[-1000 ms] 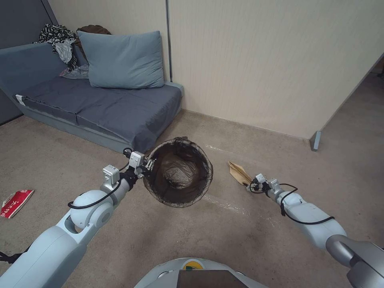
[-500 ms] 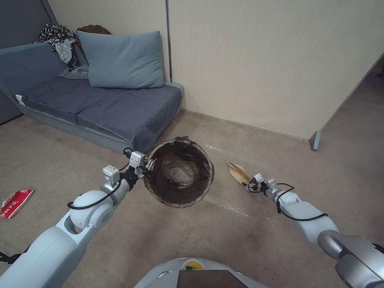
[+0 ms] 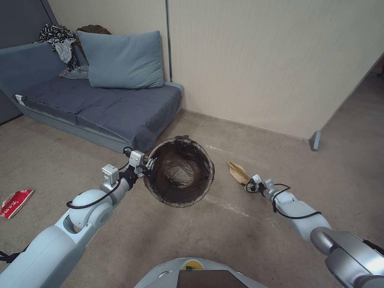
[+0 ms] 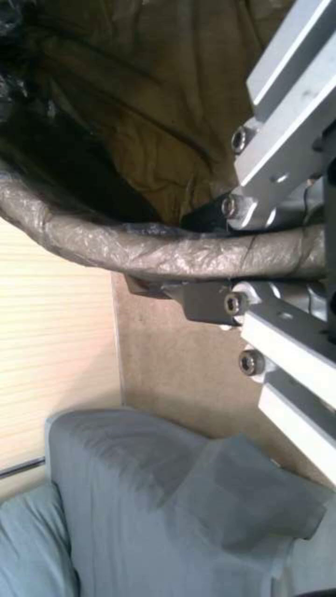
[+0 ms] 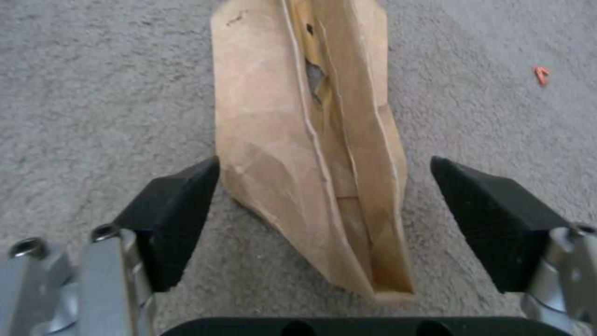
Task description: Pick up the trash bin, then pick up the garbage from the floor and place it into the trash bin.
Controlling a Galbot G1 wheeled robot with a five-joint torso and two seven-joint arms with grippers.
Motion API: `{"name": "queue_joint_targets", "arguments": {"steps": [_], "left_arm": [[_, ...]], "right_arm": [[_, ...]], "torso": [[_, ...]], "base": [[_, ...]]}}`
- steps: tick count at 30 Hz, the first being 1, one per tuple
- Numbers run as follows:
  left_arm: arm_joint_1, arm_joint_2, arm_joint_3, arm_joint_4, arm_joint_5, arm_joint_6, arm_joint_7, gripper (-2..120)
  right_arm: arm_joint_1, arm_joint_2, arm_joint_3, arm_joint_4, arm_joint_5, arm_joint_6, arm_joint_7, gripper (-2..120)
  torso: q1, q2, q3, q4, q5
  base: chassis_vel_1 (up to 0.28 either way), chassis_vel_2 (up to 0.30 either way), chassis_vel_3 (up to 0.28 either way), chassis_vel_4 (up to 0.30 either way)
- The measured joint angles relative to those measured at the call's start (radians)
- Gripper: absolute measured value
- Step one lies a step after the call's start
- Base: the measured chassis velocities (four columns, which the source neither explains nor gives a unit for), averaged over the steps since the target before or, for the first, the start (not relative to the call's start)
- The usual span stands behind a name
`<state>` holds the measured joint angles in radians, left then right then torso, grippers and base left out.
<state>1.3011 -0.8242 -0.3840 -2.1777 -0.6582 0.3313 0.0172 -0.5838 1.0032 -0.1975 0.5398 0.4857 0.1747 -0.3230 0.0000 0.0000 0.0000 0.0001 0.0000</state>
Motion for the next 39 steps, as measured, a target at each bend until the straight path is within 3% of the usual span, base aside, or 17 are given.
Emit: {"name": "queue_joint_targets", "arguments": {"steps": [7,14,31,39], "left_arm": [[-0.004,0.002,0.001,-0.005,-0.005,0.0,0.0,4],[-0.002,0.006,-0.001,-0.013,-0.008,0.0,0.0,4],[-0.005,0.007,-0.004,-0.018,-0.013,0.0,-0.001,4],[-0.009,0.008,-0.002,-0.021,-0.02,0.0,-0.002,4]], "right_arm": [[0.011,0.029,0.028,-0.075,-0.029,0.002,0.0,74],[0.008,0.042,0.039,-0.081,-0.045,0.004,0.001,61],[0.01,0.047,0.037,-0.08,-0.048,0.006,0.011,50],[0.006,0.042,0.036,-0.061,-0.049,0.007,0.023,17]], "torso": [[0.0,0.0,0.0,-0.0002,-0.0001],[0.0,0.0,0.0,-0.0002,-0.0002],[0.0,0.0,0.0,0.0,0.0001],[0.0,0.0,0.0,0.0,0.0]], "base": [[0.0,0.0,0.0,0.0],[0.0,0.0,0.0,0.0],[0.0,0.0,0.0,0.0],[0.0,0.0,0.0,0.0]]}}
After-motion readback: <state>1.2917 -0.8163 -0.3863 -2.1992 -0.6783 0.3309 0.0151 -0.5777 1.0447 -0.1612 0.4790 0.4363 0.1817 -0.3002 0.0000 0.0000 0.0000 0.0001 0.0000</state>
